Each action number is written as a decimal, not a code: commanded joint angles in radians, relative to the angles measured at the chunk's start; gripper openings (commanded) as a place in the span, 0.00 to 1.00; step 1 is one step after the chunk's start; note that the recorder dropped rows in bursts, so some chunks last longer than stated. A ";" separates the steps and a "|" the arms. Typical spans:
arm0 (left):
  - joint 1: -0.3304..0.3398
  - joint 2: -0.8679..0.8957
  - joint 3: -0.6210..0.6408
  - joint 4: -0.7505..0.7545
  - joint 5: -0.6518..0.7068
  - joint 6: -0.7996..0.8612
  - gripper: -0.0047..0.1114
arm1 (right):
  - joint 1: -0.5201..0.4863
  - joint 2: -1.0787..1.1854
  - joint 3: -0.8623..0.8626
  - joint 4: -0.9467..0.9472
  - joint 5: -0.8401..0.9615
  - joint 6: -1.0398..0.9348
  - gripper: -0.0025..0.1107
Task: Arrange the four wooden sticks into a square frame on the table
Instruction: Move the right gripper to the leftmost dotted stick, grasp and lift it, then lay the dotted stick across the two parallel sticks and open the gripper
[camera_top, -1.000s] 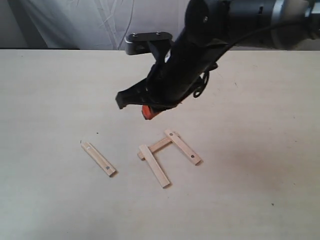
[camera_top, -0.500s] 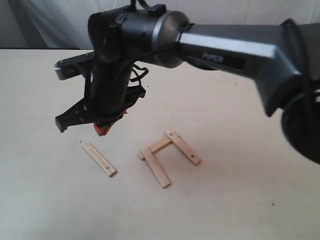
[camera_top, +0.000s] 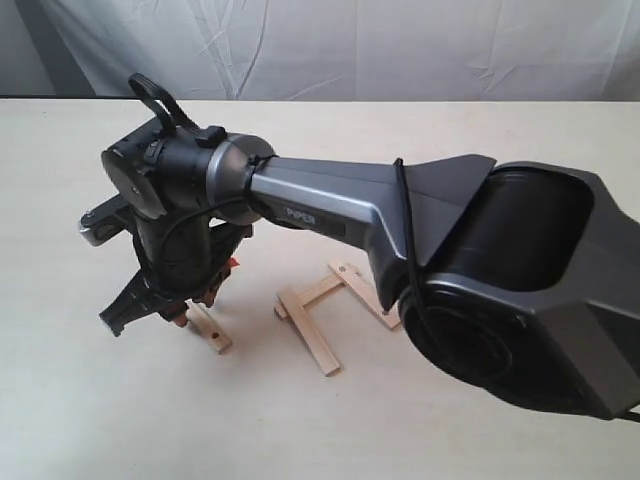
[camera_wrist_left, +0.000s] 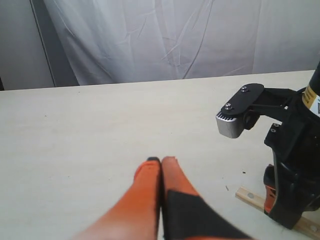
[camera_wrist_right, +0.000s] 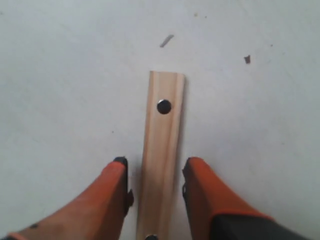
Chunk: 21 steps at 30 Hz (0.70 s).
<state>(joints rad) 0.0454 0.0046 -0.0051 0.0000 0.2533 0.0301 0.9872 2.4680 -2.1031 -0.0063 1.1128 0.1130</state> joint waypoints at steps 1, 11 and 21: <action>0.003 -0.005 0.005 0.000 -0.012 -0.005 0.04 | 0.001 0.019 -0.007 -0.012 -0.022 0.003 0.36; 0.003 -0.005 0.005 0.000 -0.012 -0.005 0.04 | -0.006 -0.035 -0.037 -0.024 0.097 -0.049 0.02; 0.003 -0.005 0.005 0.000 -0.014 -0.005 0.04 | -0.059 -0.268 0.083 -0.008 0.108 -0.404 0.02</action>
<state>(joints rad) 0.0454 0.0046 -0.0051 0.0000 0.2533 0.0301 0.9412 2.2726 -2.0844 -0.0103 1.2100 -0.1641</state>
